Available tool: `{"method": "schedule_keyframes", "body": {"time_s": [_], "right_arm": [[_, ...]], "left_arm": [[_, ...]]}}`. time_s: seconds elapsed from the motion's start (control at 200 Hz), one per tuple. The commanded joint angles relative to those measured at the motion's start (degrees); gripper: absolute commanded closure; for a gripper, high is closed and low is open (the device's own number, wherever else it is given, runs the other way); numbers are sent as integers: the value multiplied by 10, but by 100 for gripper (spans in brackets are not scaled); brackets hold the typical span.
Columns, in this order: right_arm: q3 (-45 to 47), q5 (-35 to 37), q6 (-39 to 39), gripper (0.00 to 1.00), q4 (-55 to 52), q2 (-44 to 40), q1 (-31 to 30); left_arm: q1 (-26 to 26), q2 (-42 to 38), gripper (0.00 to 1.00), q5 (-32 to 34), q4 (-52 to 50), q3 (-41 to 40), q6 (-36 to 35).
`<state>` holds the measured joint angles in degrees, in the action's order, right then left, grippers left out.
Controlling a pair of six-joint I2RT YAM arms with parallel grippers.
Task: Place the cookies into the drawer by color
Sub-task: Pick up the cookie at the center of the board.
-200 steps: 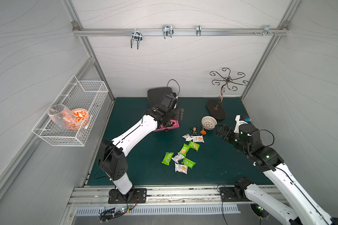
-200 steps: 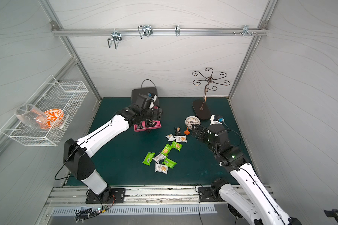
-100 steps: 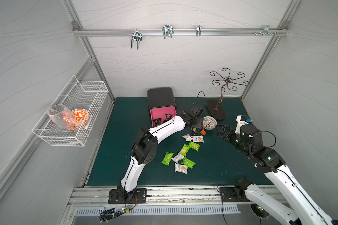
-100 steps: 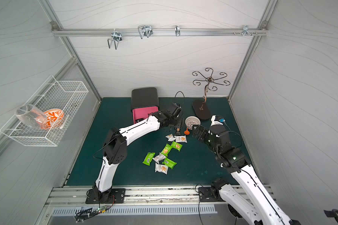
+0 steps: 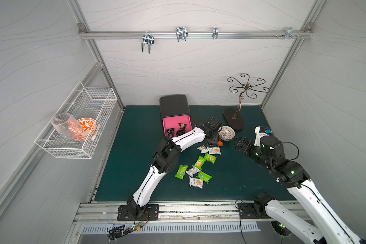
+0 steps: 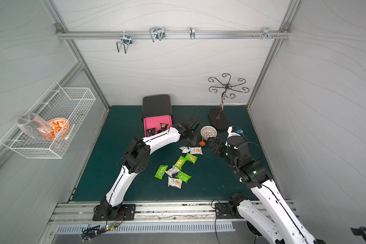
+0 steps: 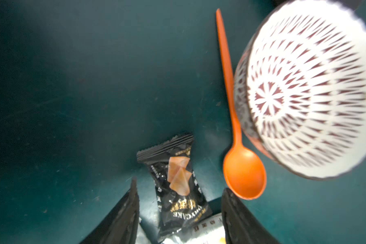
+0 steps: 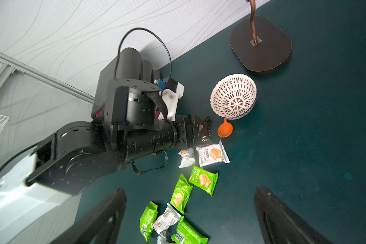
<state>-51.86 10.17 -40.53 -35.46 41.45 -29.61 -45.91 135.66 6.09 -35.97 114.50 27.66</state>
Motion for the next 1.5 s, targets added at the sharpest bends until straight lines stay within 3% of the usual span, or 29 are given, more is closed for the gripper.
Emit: {"method": "schedule_keyframes", "body": {"time_s": [0.0,0.215,0.46,0.665,0.94,1.495], "right_arm": [[-17,-4,0,1,-13,-8,3],[-20,8,-6,1,-31,-24,2],[-16,11,-13,1,-27,-28,3],[-16,8,-12,1,-20,-22,2],[-8,11,-13,1,-17,-26,3],[-4,14,-11,1,-5,-18,3]], "left_arm": [[0,33,36,-17,-22,30,-7],[0,63,41,-42,-45,44,-9],[0,72,68,-64,-73,60,-20],[-1,52,84,-82,-72,73,-25],[0,4,91,-89,-71,88,-50],[1,-138,92,-24,-74,85,-105]]}}
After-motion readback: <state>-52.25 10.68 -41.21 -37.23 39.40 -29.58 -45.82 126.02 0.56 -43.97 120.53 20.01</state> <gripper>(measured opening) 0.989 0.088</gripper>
